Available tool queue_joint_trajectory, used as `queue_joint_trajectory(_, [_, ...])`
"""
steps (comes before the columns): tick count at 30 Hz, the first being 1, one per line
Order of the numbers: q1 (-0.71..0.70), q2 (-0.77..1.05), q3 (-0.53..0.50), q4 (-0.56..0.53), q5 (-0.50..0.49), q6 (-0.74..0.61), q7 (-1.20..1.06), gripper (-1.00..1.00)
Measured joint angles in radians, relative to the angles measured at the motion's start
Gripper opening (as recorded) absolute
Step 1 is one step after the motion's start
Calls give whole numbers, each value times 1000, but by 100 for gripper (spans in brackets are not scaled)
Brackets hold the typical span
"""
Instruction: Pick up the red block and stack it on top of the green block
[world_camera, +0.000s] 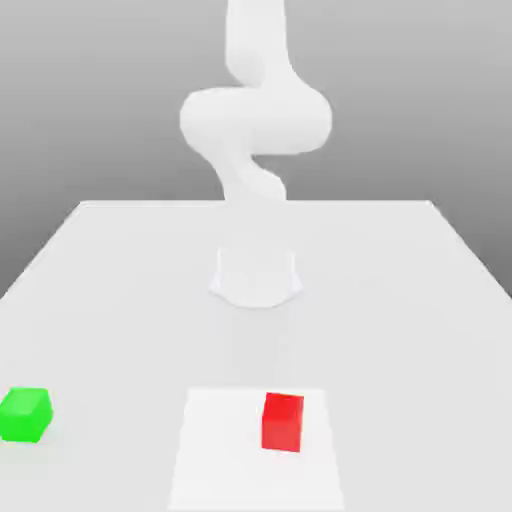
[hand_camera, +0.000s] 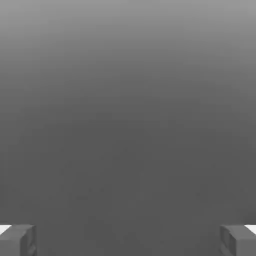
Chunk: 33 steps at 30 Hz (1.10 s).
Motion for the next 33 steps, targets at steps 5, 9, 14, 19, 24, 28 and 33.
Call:
queue_joint_trajectory(5, [13, 193, 7, -103, 32, 110, 32, 0])
queue_joint_trajectory(9, [19, 339, 21, -182, 47, 194, 62, 0])
queue_joint_trajectory(14, [25, 520, 41, -280, 45, 298, 115, 0])
queue_joint_trajectory(19, [27, 701, 56, -378, -2, 403, 200, 0])
queue_joint_trajectory(24, [40, 881, 37, -380, -42, 546, 240, 0])
queue_joint_trajectory(28, [51, 973, 25, -368, -52, 624, 248, -100])
queue_joint_trajectory(33, [50, 983, 24, -366, -56, 633, 252, -100])
